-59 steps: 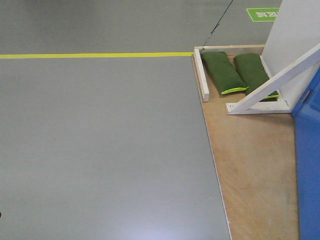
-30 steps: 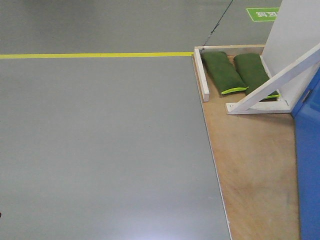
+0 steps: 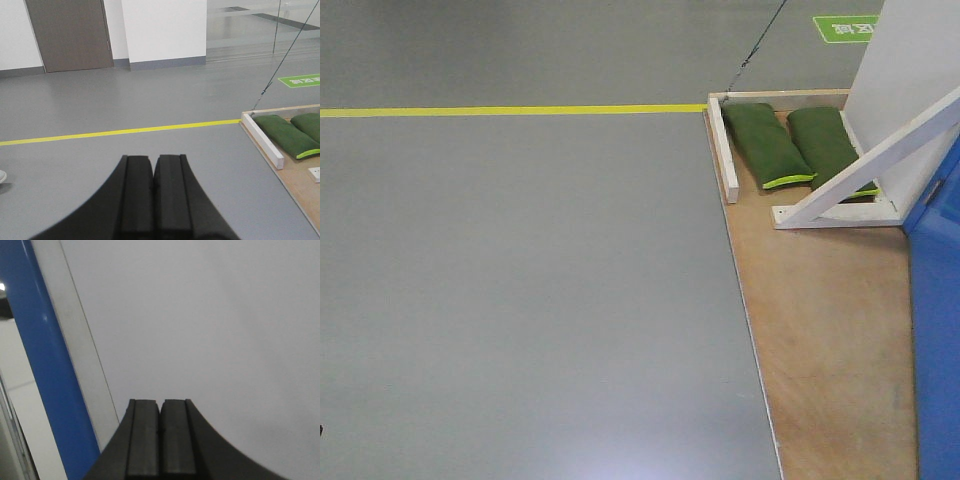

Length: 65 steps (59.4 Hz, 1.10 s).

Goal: Move to blue door and open it

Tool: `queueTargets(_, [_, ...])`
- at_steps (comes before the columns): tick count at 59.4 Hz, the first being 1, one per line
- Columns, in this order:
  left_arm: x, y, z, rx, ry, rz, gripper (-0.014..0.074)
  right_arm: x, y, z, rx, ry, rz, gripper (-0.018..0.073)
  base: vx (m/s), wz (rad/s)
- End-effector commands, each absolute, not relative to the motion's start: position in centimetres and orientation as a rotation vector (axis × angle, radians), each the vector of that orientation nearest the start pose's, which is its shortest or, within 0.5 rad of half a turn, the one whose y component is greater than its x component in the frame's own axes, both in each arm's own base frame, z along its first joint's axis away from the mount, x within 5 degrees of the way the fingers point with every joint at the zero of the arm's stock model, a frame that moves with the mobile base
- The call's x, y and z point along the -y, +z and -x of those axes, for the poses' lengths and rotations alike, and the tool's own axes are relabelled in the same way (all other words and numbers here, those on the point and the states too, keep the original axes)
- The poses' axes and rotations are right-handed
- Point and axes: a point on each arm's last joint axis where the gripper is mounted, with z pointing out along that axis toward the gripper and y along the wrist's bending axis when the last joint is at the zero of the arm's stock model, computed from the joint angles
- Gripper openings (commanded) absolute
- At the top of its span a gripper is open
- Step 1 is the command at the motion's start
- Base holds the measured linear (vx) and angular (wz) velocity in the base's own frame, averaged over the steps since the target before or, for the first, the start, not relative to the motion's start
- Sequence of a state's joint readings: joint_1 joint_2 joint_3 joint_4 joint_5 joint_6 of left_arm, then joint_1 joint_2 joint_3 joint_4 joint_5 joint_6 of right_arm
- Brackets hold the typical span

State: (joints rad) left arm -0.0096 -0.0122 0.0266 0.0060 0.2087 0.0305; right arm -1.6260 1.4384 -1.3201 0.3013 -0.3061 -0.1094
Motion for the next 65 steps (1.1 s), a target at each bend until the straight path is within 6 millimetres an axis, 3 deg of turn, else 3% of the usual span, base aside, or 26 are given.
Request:
queueTargets(1, [0.1, 19.2, -5.6, -1.614, 0.009, -0.035, 0.0070, 33.8, 46.0, 1.8, -0.833, -1.356, -1.048, -0.0008, 0.00, 0.00])
queueTargets(11, [0.1, 19.2, -5.6, -1.614, 0.009, -0.035, 0.0070, 35.2, 44.2, -1.1, -0.989, -1.282, -1.044, -0.0008, 0.00, 0.00])
queueTargets(27, [0.1, 19.2, -5.6, -1.614, 0.009, -0.035, 0.0070, 34.9, 43.9, -4.5, -1.057, -1.177, -1.017, -0.0008, 0.00, 0.00])
queueTargets(42, [0.1, 19.2, -5.6, -1.614, 0.009, -0.035, 0.0070, 33.3, 45.2, -5.6, -1.055, -1.148, -0.976, -0.0008, 0.00, 0.00])
queueTargets(65, [0.1, 19.2, -5.6, -1.615, 0.009, -0.035, 0.0070, 29.2, 47.8, -7.8, -1.074, -1.039, -0.919, -0.0008, 0.00, 0.00])
